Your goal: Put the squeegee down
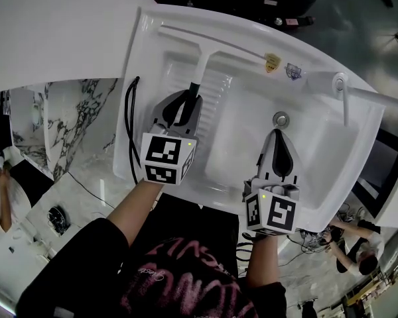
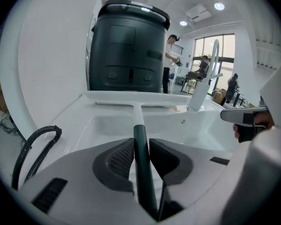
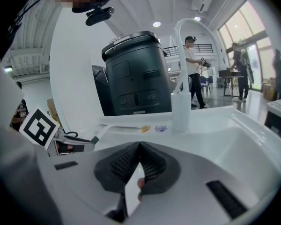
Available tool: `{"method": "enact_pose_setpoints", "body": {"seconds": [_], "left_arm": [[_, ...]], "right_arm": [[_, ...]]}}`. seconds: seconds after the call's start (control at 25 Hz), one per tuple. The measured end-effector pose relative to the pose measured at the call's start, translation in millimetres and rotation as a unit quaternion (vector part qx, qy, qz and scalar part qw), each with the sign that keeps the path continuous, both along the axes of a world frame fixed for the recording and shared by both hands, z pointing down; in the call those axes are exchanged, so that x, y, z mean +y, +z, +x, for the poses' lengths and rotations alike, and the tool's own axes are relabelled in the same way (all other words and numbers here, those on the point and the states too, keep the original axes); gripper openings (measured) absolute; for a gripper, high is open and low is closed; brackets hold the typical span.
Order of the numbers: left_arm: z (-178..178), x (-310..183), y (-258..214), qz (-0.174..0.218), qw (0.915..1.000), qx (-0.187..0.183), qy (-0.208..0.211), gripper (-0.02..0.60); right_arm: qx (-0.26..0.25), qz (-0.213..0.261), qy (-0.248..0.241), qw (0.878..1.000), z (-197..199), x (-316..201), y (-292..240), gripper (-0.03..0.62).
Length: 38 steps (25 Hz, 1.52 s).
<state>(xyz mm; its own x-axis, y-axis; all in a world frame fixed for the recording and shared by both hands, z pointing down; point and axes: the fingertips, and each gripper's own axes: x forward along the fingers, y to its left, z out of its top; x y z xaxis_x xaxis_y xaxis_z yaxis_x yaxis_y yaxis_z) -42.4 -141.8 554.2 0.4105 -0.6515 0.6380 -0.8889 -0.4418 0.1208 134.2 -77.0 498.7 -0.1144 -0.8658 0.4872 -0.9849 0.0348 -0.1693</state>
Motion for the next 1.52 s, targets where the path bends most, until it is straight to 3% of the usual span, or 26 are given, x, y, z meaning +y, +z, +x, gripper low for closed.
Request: {"method": "enact_pose_setpoints", "body": {"seconds": [0.48,0.84,1.52], "left_arm": [[-2,1,-15,0.024,0.9997,0.007,0.0,0.097],[-16,7,-61,0.073,0.997,0.024,-0.009,0.094],[-50,54,-144,0.151,0.988,0.023,-0.019,0.012]], "right_arm": [[-0.002,0.002,-0.001,1.0,-3,5,-3,0.02],[0.001,0.026,-0.014,1.0,-14,10,-30,0.02],[-0.016,0.095,-0.036,0.995,-44,43,-110,0.02]]}}
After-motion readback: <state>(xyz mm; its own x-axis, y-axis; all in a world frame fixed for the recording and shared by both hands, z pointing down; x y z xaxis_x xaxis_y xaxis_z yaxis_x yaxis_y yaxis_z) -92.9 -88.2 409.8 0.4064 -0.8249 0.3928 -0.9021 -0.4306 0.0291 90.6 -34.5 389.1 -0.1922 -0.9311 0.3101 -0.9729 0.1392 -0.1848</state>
